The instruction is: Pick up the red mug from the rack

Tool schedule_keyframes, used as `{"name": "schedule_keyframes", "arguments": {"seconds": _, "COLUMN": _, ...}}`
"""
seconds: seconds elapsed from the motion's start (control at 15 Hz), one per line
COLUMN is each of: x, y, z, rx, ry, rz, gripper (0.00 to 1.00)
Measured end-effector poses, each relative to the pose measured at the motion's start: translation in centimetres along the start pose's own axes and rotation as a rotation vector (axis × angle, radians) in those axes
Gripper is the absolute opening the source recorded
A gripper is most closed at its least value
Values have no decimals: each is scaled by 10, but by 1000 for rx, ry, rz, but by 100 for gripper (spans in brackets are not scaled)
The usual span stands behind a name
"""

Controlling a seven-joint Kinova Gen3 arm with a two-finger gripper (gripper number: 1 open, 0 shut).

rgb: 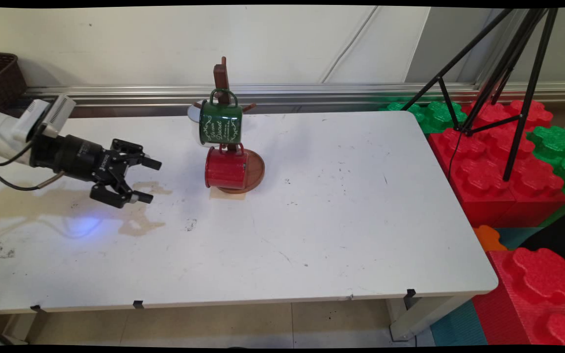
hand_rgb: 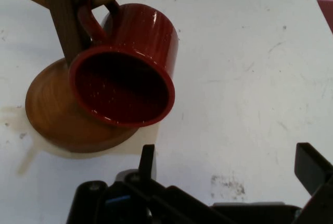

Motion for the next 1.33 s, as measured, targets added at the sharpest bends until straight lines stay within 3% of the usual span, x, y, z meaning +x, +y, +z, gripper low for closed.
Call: {"name": "schedule_keyframes", "arguments": {"seconds": 1.33, "x": -4, "y": -20, "z": 86, "rx": -44, "ry": 114, "rz": -74, "gripper": 100}}
